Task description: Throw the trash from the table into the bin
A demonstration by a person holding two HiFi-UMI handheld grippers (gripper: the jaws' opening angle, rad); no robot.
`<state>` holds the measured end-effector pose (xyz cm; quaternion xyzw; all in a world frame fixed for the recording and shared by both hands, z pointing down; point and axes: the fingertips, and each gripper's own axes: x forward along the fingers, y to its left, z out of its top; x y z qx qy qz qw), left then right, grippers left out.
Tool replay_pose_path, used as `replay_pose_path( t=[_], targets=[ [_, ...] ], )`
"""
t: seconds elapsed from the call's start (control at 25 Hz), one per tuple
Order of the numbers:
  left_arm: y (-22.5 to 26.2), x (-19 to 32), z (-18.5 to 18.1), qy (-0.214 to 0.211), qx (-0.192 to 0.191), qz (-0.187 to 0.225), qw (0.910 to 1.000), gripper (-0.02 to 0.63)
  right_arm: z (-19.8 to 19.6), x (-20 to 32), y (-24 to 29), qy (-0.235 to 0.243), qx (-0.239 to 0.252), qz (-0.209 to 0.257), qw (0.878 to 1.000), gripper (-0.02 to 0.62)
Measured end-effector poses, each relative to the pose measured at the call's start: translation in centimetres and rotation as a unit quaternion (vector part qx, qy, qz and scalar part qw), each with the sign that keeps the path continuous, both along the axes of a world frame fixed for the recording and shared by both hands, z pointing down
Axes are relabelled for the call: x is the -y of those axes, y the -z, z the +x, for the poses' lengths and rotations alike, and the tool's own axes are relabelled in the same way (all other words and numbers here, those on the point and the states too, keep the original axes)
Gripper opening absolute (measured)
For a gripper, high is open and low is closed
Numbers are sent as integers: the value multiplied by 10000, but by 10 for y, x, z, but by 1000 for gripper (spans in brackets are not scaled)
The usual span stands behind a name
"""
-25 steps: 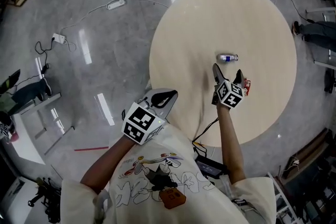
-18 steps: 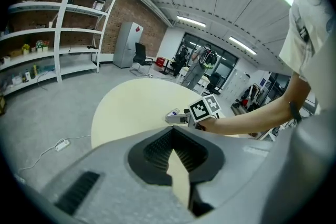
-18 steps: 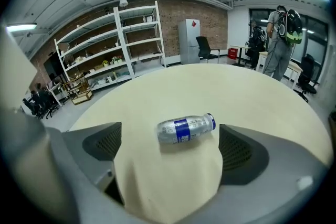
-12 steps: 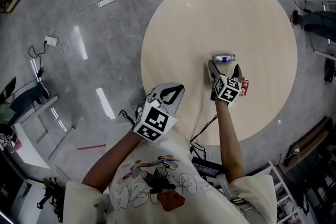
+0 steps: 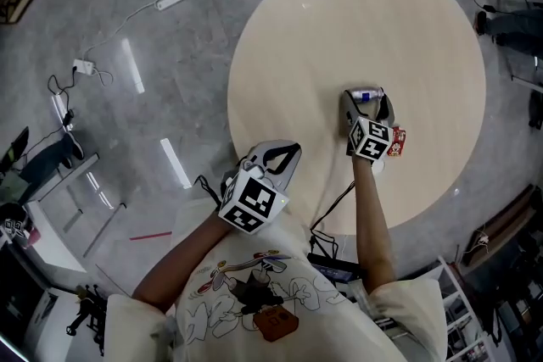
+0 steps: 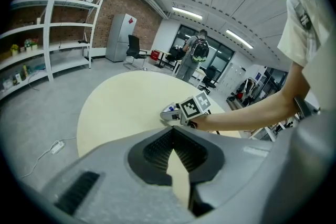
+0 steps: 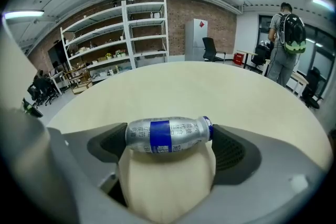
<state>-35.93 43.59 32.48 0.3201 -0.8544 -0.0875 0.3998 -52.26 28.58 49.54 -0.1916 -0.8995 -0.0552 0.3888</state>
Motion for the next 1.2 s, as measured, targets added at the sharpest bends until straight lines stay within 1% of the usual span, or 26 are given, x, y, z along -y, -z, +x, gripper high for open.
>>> replay_pose_path(
  t=[0.2, 0.4, 0.52, 0.68, 0.84, 1.08, 1.2],
  targets=[
    [2, -5, 1, 70, 20, 85, 9999, 6, 8, 0, 7, 34, -31, 129, 9999, 503],
    [8, -6, 8, 31, 102, 163, 9998, 6, 24, -20, 27, 252, 11, 11, 9997, 500],
    [6, -9, 15, -12, 14, 26, 10000, 6, 37, -33, 31, 281, -110, -86, 9995, 500],
    [11, -14, 25, -74, -17, 99, 9999, 6, 56, -49, 47, 435, -27, -150, 9989, 500],
    [7, -21, 42, -183, -186, 52, 9996, 6, 86, -76, 60, 523, -139, -472, 9974, 500],
    [16, -27, 58, -444, -126, 185, 9988, 6, 143, -123, 84, 837, -191, -820, 9929, 500],
    [18, -28, 68, -491, -163, 318, 9982, 6, 174, -129, 94, 759, -287, -971, 9920, 500]
  ],
)
